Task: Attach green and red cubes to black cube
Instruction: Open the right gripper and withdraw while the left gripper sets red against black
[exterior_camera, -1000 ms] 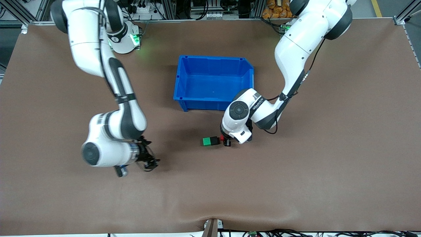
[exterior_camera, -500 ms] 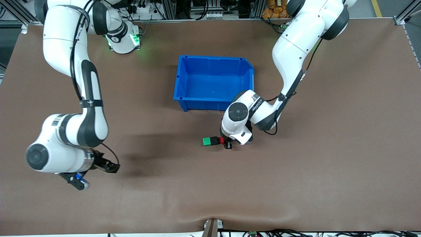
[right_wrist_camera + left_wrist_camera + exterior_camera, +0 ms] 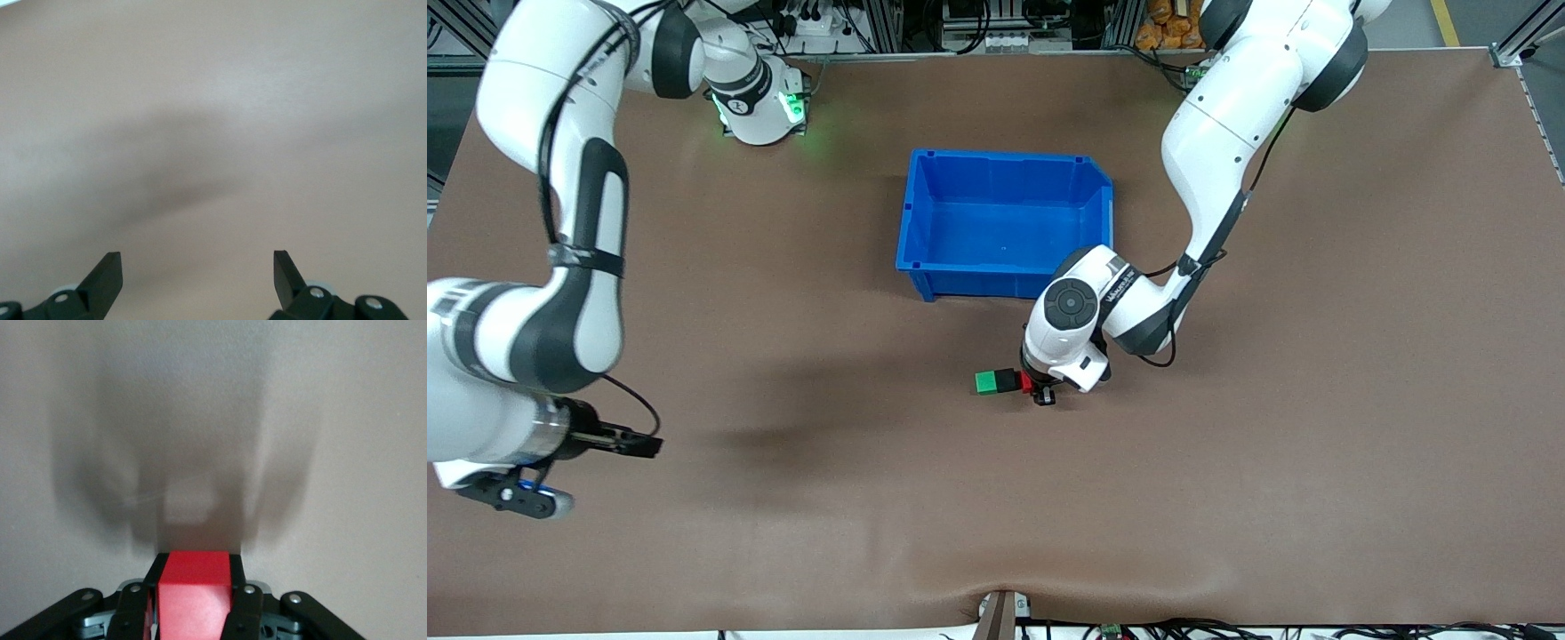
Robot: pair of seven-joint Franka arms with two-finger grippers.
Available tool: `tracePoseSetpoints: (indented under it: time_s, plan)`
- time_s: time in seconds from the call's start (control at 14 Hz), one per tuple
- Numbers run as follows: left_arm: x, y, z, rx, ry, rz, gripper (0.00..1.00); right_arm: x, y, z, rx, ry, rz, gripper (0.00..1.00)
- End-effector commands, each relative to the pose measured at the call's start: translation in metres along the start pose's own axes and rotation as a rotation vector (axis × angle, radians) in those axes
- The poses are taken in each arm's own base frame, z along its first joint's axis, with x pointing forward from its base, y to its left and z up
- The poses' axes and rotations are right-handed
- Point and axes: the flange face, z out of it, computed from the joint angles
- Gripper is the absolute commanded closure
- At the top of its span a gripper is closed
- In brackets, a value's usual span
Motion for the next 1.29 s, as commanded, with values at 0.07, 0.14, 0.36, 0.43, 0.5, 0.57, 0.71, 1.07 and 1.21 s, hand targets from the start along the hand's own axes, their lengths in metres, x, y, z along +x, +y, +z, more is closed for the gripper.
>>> tracePoseSetpoints:
  time_s: [0.07,0.14,0.36,0.43,0.5,0.57,0.71,1.07,1.21]
  plan:
    - [-0.013,-0.003,0.019,-0.021,-0.034,-0.018,1.00,-0.040,0.028,-0.078,0.038,-0.063,-0.039,0.00]
    - [-0.013,-0.003,0.019,-0.023,-0.036,-0.017,1.00,-0.050,0.037,-0.098,0.063,-0.057,-0.033,0.00]
    - [-0.012,-0.002,0.019,-0.023,-0.036,-0.012,0.83,-0.060,0.045,-0.113,0.067,-0.060,-0.030,0.00]
    - [-0.012,-0.003,0.019,-0.024,-0.036,-0.008,0.46,-0.072,0.048,-0.130,0.083,-0.076,-0.035,0.00]
    - [-0.013,-0.003,0.016,-0.028,-0.036,-0.001,0.15,-0.084,0.048,-0.138,0.090,-0.111,-0.041,0.00]
    - [-0.014,-0.002,0.009,-0.038,-0.031,0.019,0.00,-0.095,0.051,-0.148,0.101,-0.140,-0.047,0.00]
    - [-0.022,-0.004,-0.014,-0.050,-0.019,0.081,0.00,-0.121,0.046,-0.156,0.116,-0.251,-0.086,0.00]
    - [-0.028,-0.004,-0.116,-0.017,0.037,0.407,0.00,-0.124,0.040,-0.169,0.034,-0.192,-0.121,0.00]
    - [-0.015,0.007,-0.164,-0.015,0.064,0.519,0.00,-0.123,0.072,-0.188,0.077,-0.152,-0.206,0.00]
